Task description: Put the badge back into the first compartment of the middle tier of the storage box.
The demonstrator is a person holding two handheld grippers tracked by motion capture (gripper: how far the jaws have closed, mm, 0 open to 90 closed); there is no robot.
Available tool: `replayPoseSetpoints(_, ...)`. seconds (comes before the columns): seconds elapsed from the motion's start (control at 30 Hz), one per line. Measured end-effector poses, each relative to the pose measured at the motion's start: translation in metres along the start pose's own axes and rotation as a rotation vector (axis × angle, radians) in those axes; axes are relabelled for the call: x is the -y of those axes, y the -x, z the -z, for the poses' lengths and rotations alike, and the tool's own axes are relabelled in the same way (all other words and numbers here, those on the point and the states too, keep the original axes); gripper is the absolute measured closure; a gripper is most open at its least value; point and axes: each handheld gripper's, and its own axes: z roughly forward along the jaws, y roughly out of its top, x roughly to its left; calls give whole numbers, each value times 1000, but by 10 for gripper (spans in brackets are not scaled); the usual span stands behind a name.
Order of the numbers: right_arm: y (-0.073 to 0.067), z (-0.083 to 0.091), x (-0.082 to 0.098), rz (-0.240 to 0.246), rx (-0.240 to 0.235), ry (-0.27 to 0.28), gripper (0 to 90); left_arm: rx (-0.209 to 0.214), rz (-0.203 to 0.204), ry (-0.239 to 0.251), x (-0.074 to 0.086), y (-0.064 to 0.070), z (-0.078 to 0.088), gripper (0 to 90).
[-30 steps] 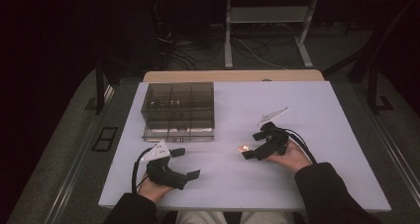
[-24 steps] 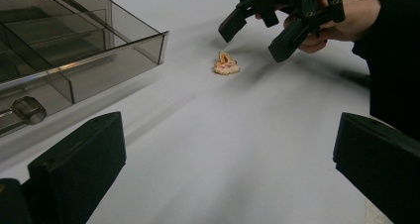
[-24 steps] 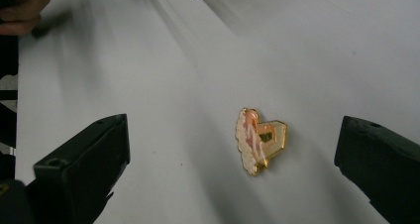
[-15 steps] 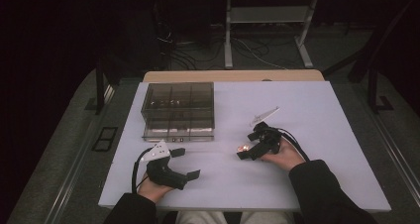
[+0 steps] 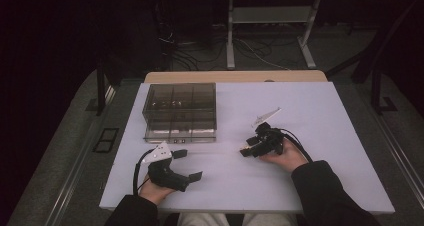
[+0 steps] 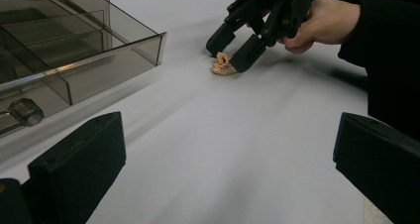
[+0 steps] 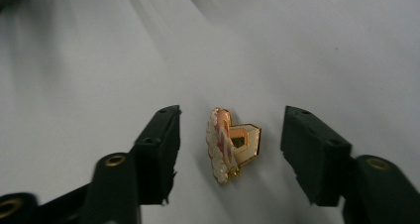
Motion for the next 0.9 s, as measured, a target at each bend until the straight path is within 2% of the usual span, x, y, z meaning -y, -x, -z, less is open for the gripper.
replayPoseSetpoints(0.27, -6, -2, 0, 21, 8, -18, 683, 4, 4, 7, 0, 0, 0, 0)
replayPoseSetpoints(0.43, -6, 1, 0, 12, -6, -4, 767, 5, 3, 8, 0, 0, 0, 0)
replayPoseSetpoints(0.67, -6, 3, 1, -5, -23, -25, 785, 5, 3, 8, 0, 0, 0, 0)
replayPoseSetpoints(0.7, -5, 6, 1, -22, -49, -13, 833, 5, 3, 8, 0, 0, 0, 0)
replayPoseSetpoints(0.83, -4, 9, 1, -27, -67, -14, 850, 6, 4, 6, 0, 0, 0, 0)
replayPoseSetpoints(0.87, -2, 10, 1, -39, -93, -12, 871, 6, 3, 6, 0, 0, 0, 0)
replayPoseSetpoints(0.9, -2, 10, 1, -39, -93, -12, 871, 6, 3, 6, 0, 0, 0, 0)
